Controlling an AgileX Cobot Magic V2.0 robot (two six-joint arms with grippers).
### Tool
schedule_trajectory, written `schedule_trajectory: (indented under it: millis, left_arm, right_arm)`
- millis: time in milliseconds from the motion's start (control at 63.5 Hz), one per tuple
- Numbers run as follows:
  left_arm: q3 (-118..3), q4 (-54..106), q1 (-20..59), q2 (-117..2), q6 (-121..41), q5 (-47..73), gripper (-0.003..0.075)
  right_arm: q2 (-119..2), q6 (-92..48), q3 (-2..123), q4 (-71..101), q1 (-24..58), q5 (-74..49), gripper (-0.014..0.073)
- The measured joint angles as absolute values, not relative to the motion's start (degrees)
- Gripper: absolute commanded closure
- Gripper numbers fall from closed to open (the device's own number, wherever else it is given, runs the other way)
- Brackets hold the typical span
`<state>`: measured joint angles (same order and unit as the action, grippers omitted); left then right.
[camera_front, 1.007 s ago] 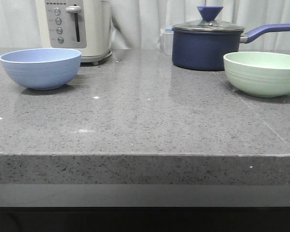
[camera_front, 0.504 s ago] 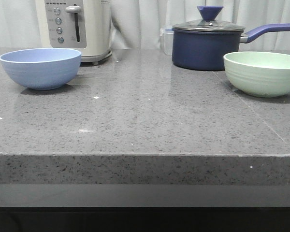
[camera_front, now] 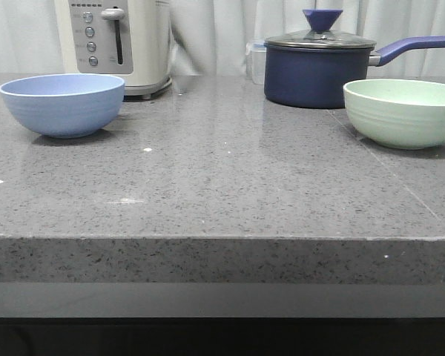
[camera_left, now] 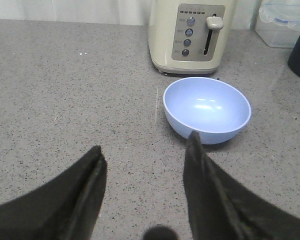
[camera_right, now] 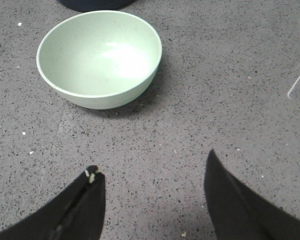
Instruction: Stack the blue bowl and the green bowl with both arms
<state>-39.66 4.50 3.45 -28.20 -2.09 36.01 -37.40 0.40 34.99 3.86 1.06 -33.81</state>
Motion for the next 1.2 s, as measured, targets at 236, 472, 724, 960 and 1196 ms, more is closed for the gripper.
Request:
schedule_trajectory:
  millis: [236,472,724,960,1196]
  left_arm:
    - [-39.66,4.5,3.45,-28.2,-2.09,36.01,0.0335]
    - [-39.66,4.5,3.45,-28.2,-2.09,36.01,0.0335]
    - [-39.66,4.5,3.45,-28.2,-2.09,36.01,0.0335]
    - [-39.66,4.5,3.45,-28.2,-2.09,36.01,0.0335]
    - [-39.66,4.5,3.45,-28.2,-2.09,36.01,0.0335]
  right_arm:
    - [-42.46,0.4,41.38,3.86,1.06,-36.77,0.0115]
    - [-57.03,0.4,53.96,3.86,1.06,-45.83,0.0115]
    - [-71.45,0.4,64.48,5.87,-1.73,-49.78,0.0115]
    - [-80.63,0.4,69.35,9.09,-4.68,-49.4,0.0152]
    - [-88.22,0.4,70.49,13.54,-4.81,-46.61,0.0241]
